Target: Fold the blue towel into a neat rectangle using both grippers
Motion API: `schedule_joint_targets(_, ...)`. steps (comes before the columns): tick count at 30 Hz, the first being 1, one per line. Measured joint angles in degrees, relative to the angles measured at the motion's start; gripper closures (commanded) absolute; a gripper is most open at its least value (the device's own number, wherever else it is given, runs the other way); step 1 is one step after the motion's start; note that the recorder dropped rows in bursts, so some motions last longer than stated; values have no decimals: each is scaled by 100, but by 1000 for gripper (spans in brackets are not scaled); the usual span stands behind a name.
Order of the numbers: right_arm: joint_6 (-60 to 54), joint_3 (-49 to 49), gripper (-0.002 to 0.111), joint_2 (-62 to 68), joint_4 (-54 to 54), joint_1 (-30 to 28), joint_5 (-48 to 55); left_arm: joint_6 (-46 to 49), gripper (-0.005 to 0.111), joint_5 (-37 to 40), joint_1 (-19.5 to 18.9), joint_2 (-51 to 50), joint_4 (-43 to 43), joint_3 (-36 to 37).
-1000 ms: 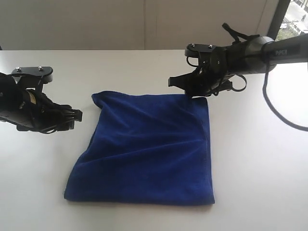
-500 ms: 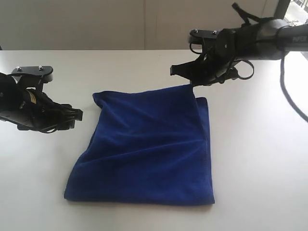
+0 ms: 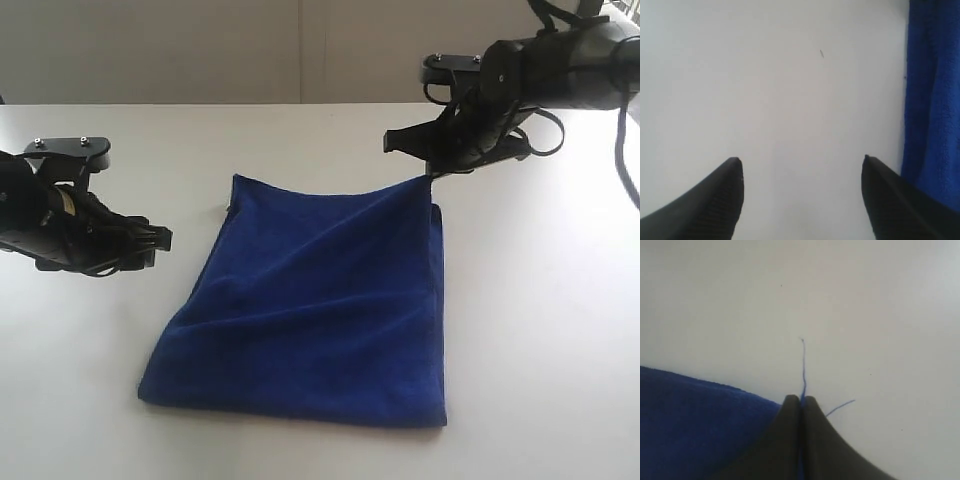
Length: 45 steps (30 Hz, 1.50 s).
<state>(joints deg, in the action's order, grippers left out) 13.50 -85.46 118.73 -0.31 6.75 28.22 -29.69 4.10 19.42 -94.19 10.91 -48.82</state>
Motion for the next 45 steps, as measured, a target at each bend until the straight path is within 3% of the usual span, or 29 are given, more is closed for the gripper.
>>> schedule_joint_targets(4,0,0,103,276,-11,0,69,0,37,0,0,0,0,0)
schedule_joint_targets(10,0,0,63,465,-22,0,192,0,37,-28,0,0,0,0)
schedule_joint_targets(12,0,0,57,443,-60,0,252,0,37,-99,0,0,0,0)
schedule_joint_targets(17,0,0,63,138,-106,0,539,0,37,-357,0,0,0,0)
schedule_joint_targets(21,-261,0,74,-221,-56,0,1008,-35,37,-410,71,0,0,-111)
schedule_joint_targets(27,-732,137,92,-376,31,194,1663,-179,39,-868,562,-14,0,-337)
schedule_joint_targets(31,-1068,508,108,-508,164,429,1753,-257,57,-1008,724,-148,0,-628)
schedule_joint_targets(38,-1271,1289,108,-997,239,766,1544,-280,96,-1202,724,-703,0,-1363)
schedule_joint_targets(41,-1283,1613,108,-1205,359,871,1424,-280,103,-1297,724,-1008,0,-1630)
schedule_joint_targets(45,-1283,1957,108,-1367,561,992,1283,-280,104,-1348,724,-1468,0,-1950)
